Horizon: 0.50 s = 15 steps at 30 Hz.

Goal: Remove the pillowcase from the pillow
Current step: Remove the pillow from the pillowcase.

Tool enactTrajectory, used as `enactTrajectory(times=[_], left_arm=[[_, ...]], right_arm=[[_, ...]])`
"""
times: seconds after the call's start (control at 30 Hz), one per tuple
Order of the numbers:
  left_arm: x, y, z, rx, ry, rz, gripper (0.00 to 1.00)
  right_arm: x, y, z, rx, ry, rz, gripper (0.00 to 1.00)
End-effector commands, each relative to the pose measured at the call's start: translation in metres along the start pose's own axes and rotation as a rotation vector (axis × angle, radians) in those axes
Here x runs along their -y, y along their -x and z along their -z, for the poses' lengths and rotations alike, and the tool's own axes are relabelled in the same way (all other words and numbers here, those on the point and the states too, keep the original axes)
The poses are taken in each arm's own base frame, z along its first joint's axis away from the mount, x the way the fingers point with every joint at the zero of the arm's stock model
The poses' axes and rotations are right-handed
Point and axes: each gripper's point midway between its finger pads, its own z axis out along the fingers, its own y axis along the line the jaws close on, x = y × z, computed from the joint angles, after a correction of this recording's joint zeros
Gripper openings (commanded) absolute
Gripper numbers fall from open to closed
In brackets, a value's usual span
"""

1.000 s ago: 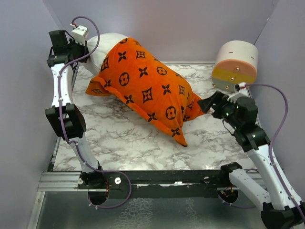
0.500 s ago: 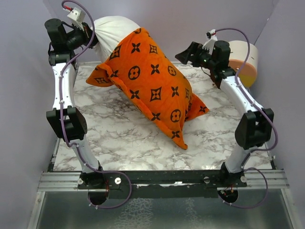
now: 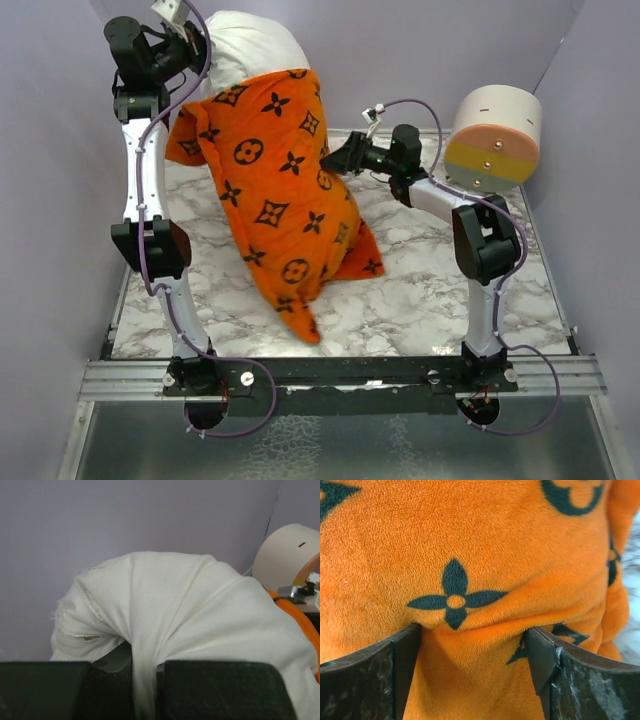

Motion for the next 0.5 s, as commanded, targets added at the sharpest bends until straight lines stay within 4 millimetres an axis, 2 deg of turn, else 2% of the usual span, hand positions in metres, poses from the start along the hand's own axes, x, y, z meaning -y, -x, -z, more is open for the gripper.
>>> enactTrajectory(times=[0.0, 0.13, 0.17, 0.23, 0.3, 0.33, 0.4, 0.47], left_arm=[[0.084, 0.125, -0.024, 0.293, -0.128, -0.332, 0.00], [0.151, 0.166, -0.029, 0.418, -0.236, -0.436, 0.00], [0.170, 0.174, -0.026, 0.442, -0.275, -0.455, 0.00], [0.209, 0.187, -0.012, 0.485, -0.358, -0.498, 0.00], [0.240, 0.200, 0.007, 0.530, -0.405, -0.555, 0.00], [0.252, 0.205, 0.017, 0.551, -0.413, -0.582, 0.00], [0.266, 0.213, 0.036, 0.572, -0.409, -0.618, 0.00], [0.267, 0.207, 0.043, 0.543, -0.381, -0.665, 0.00]], right_arm=[[-0.126, 0.021, 0.003, 0.094, 0.272, 0.247, 0.79], [-0.167, 0.060, 0.025, 0.294, 0.068, 0.535, 0.76], [-0.165, 0.071, 0.031, 0.356, -0.055, 0.600, 0.76], [-0.176, 0.083, 0.051, 0.453, -0.207, 0.718, 0.75], [-0.179, 0.083, 0.068, 0.500, -0.303, 0.765, 0.74], [-0.176, 0.078, 0.074, 0.496, -0.330, 0.773, 0.74], [-0.172, 0.063, 0.081, 0.450, -0.342, 0.762, 0.76], [-0.168, 0.047, 0.086, 0.378, -0.350, 0.740, 0.82]])
